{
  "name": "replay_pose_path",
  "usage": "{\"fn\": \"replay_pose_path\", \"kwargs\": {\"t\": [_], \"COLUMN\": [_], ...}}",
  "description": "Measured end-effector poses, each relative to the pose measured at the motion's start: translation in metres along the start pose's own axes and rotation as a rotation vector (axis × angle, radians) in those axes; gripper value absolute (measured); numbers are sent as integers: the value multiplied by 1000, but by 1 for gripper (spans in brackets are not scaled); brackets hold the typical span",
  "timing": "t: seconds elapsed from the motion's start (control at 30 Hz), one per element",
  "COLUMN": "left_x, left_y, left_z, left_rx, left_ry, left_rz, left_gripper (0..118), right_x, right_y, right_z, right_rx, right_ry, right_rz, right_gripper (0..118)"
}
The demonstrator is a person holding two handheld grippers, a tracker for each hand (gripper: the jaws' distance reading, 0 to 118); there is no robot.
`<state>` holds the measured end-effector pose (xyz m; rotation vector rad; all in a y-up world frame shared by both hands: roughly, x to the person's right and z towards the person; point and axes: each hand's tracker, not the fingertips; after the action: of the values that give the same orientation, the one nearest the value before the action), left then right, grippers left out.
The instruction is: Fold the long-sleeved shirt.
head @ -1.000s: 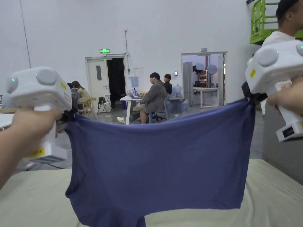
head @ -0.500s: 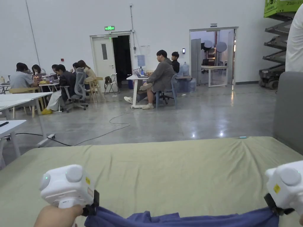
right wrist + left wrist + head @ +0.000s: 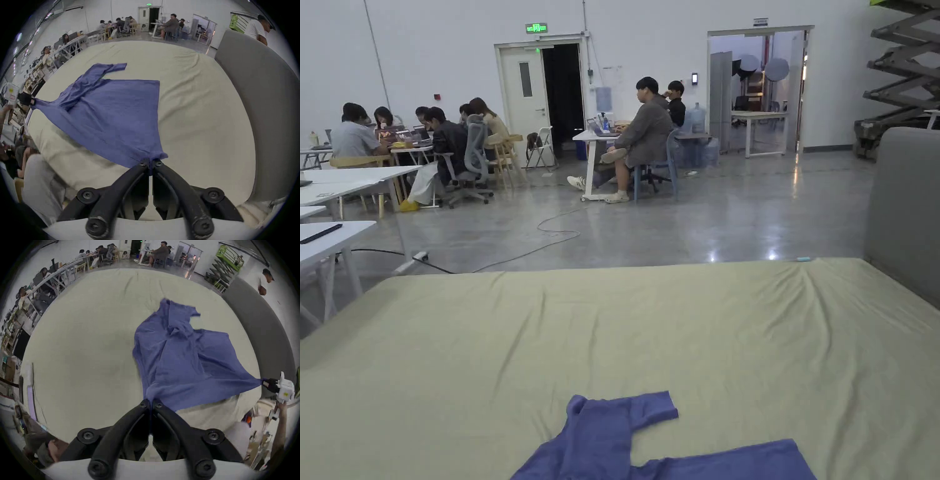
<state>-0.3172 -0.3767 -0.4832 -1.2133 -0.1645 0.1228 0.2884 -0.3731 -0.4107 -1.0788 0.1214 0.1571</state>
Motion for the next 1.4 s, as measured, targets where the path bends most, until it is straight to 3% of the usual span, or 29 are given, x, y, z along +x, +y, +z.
{"fn": "replay_pose_path", "kwargs": {"t": [0.13,0.2,0.4,0.57,0.83,0.9,0.93,0.97,1.0,1.03,1.07,1.1,1.17,1.23,1.27,1.3,1.33,1.37,1.4], "left_x": [-2,-3,-14,-25,-15,-18,-21,-23,-25,-26,-25,-23,-14,1,8,16,24,33,39], "left_y": [-55,-76,-124,-140,-151,-151,-150,-149,-146,-145,-145,-145,-143,-144,-144,-146,-148,-150,-152], "left_z": [5,4,-18,-54,-81,-80,-74,-66,-54,-41,-27,-10,18,34,36,35,32,27,21], "left_rx": [-21,-30,-92,-121,-122,-115,-96,-84,-72,-45,-7,64,191,183,149,127,128,123,113], "left_ry": [-23,-29,-41,-17,46,35,21,-22,-71,-112,-144,-183,-239,-224,-200,-152,-87,-29,1], "left_rz": [-4,-9,32,85,47,72,109,155,204,263,300,314,281,240,195,150,107,75,58], "left_gripper": [0,0,0,0,0,1,5,17,59,96,117,118,118,118,112,79,32,0,0], "right_x": [-14,-22,-26,-31,-28,-21,-17,-15,-13,-12,-13,-15,-22,-25,-29,-33,-39,-46,-52], "right_y": [-63,-87,-128,-140,-130,-128,-126,-124,-120,-118,-113,-108,-97,-85,-80,-74,-68,-64,-60], "right_z": [7,3,-23,-53,-74,-78,-78,-76,-69,-58,-46,-31,7,33,41,49,54,56,56], "right_rx": [-45,-66,-134,-205,-241,-250,-255,-273,-274,-265,-245,-204,-108,-71,-46,-15,4,26,51], "right_ry": [40,19,25,30,36,53,59,81,80,77,66,36,32,40,36,17,23,51,95], "right_rz": [-31,-10,-25,-41,-58,-104,-133,-165,-151,-145,-129,-87,-29,-37,-40,-43,-58,-73,-85], "right_gripper": [0,0,0,0,0,7,7,9,23,49,81,103,103,103,103,103,100,83,28]}}
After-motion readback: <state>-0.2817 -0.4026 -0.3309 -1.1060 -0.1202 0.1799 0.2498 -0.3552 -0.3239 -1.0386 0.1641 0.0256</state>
